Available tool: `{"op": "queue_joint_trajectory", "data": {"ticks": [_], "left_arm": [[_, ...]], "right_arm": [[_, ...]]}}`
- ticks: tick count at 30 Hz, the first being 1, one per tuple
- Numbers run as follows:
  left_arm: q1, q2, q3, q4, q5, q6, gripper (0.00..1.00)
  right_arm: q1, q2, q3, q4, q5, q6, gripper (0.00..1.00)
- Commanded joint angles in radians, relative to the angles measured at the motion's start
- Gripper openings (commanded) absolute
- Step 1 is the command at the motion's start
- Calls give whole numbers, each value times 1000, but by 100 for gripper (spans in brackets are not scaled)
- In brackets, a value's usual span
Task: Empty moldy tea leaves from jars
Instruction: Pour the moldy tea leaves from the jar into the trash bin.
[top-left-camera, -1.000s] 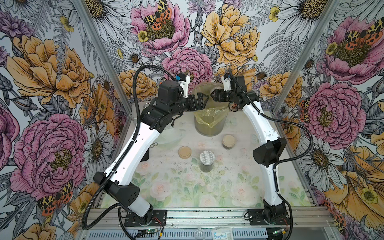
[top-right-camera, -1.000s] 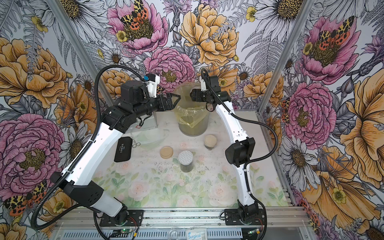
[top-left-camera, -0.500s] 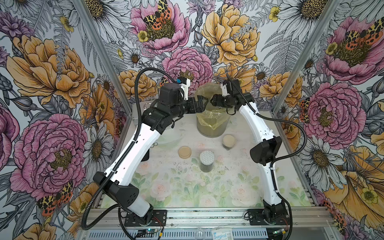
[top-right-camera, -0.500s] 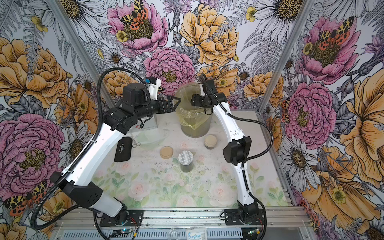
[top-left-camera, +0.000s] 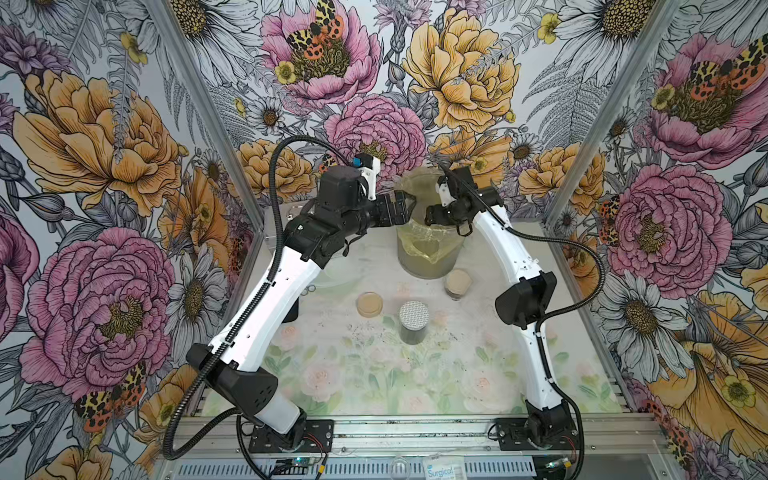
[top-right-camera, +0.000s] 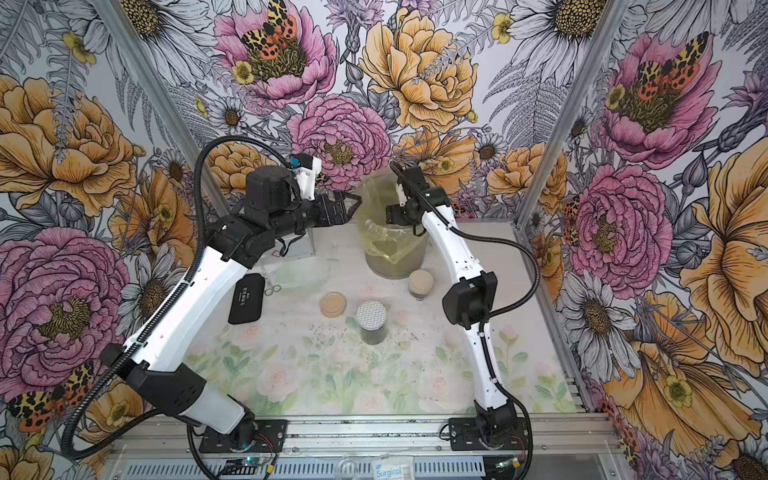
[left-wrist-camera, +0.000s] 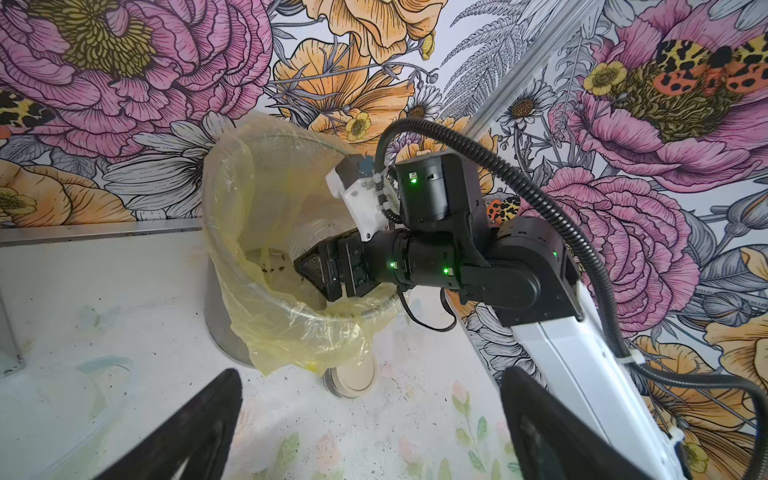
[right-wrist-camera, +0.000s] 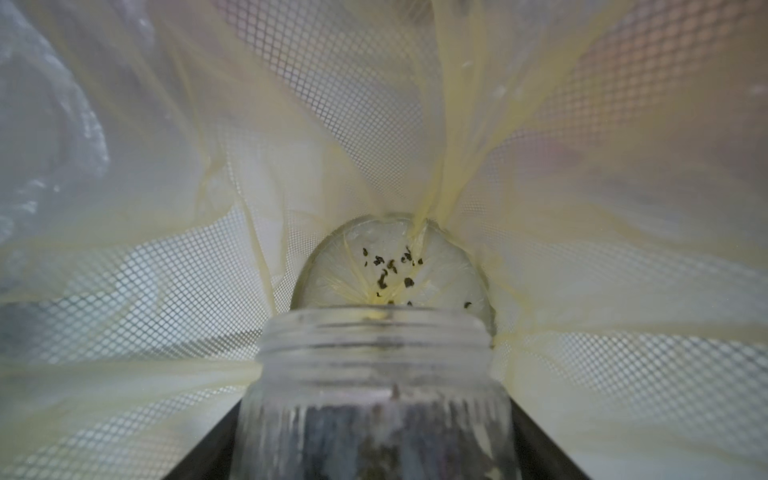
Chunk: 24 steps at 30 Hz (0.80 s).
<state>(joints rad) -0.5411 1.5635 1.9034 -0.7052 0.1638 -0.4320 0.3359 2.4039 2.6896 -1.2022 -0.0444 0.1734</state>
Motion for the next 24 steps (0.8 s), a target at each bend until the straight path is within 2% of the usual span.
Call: {"op": "queue_joint_trajectory", "data": {"ticks": [1, 8, 18, 24], "left_arm": [[-4, 9, 16, 18, -5, -20, 99], [-3, 6, 0, 18, -5, -28, 99], [1, 1, -14, 18, -6, -33, 99], [1, 7, -10, 18, -11, -39, 99]], "right_arm": [[16, -17, 42, -12, 80, -88, 0], [34, 26, 39, -19, 149, -181, 0], [55, -2, 12, 0, 311, -460, 0], [74, -23, 12, 55, 308, -511, 0]]}}
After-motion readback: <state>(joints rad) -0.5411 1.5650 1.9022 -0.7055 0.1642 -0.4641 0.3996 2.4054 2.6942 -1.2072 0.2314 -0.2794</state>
